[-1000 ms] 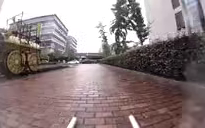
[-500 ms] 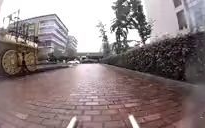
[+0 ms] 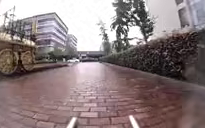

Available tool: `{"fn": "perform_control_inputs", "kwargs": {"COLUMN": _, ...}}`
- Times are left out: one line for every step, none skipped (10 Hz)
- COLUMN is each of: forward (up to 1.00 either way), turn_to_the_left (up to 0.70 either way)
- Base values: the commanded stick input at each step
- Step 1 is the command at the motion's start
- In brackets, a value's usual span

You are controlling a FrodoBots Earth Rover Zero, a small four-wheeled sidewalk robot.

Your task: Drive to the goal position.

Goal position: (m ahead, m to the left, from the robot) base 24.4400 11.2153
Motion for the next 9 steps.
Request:
{"fn": "perform_control_inputs", "kwargs": {"forward": 0.70, "turn_to_the_left": 0.00}}
{"fn": "perform_control_inputs", "kwargs": {"forward": 0.70, "turn_to_the_left": 0.00}}
{"fn": "perform_control_inputs", "kwargs": {"forward": 0.70, "turn_to_the_left": 0.00}}
{"fn": "perform_control_inputs", "kwargs": {"forward": 0.70, "turn_to_the_left": 0.00}}
{"fn": "perform_control_inputs", "kwargs": {"forward": 0.70, "turn_to_the_left": 0.00}}
{"fn": "perform_control_inputs", "kwargs": {"forward": 0.70, "turn_to_the_left": 0.00}}
{"fn": "perform_control_inputs", "kwargs": {"forward": 0.70, "turn_to_the_left": 0.00}}
{"fn": "perform_control_inputs", "kwargs": {"forward": 0.70, "turn_to_the_left": 0.00}}
{"fn": "perform_control_inputs", "kwargs": {"forward": 0.70, "turn_to_the_left": 0.08}}
